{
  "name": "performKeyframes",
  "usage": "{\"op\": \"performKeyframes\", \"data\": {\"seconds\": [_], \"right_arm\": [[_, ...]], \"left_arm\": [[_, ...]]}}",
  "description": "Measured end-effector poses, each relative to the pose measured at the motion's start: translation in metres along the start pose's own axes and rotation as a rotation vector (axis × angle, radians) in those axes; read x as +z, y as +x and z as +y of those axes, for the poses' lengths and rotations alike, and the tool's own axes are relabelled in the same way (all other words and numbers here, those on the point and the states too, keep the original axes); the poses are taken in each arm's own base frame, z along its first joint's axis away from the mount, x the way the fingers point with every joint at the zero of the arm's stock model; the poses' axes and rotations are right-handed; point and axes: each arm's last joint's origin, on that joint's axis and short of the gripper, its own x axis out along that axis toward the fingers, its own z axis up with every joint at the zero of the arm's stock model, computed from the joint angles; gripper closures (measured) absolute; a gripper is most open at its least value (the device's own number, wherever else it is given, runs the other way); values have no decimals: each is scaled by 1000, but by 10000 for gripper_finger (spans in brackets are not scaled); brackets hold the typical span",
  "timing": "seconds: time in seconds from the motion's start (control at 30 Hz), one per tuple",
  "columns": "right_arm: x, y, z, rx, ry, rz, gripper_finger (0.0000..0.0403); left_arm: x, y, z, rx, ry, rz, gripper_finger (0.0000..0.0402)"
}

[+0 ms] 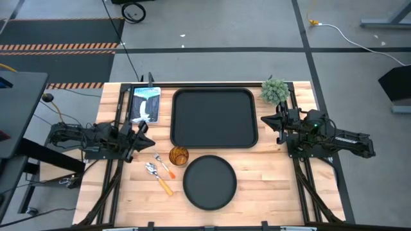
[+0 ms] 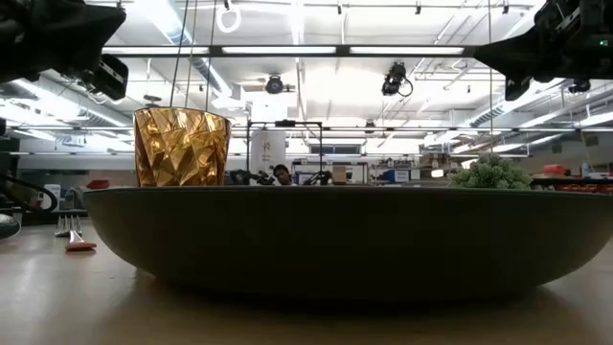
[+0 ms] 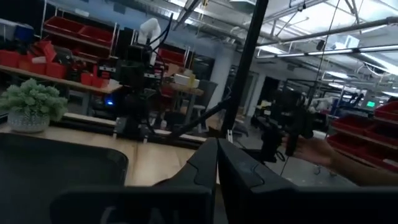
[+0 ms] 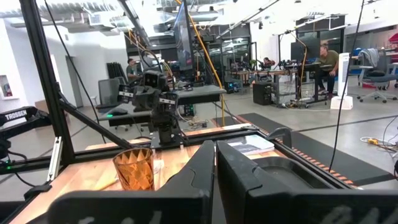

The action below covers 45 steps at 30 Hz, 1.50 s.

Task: Pick and place plate/cup/fork/spoon on tray
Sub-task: Put the brown cup on the top right of the black serving tray

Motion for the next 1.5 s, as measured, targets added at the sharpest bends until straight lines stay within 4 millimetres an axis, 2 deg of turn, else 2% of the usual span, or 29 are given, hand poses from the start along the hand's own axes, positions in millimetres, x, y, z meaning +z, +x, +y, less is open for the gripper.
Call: {"op": "performKeyframes", "data": {"seconds": [0.07,0.2,0.27,0.4,0.53,0.77,0.97,1.2,1.33,1.5], "right_arm": [[3,0,0,2,-48,-32,380],[12,-1,1,6,-100,-128,380],[18,-2,2,13,-55,-188,380],[27,-4,3,54,155,-281,380],[31,-5,1,-19,189,-337,380],[27,-5,-7,-300,105,-321,380],[33,-7,-10,-464,-28,-361,380],[21,8,-12,-424,53,-246,383],[18,18,-11,-367,5,-211,390],[37,28,-8,-313,-118,-208,393]], "left_arm": [[1,0,0,11,0,-12,381],[5,0,1,64,-130,-72,381],[4,0,2,75,-135,-67,381],[2,3,3,93,-159,-50,379],[0,8,3,104,-154,-25,362],[-14,17,10,220,-81,88,303],[-21,25,13,291,-85,189,293],[-10,46,9,305,-84,308,306],[-4,62,5,293,-109,442,314],[9,85,3,406,-120,638,318]]}}
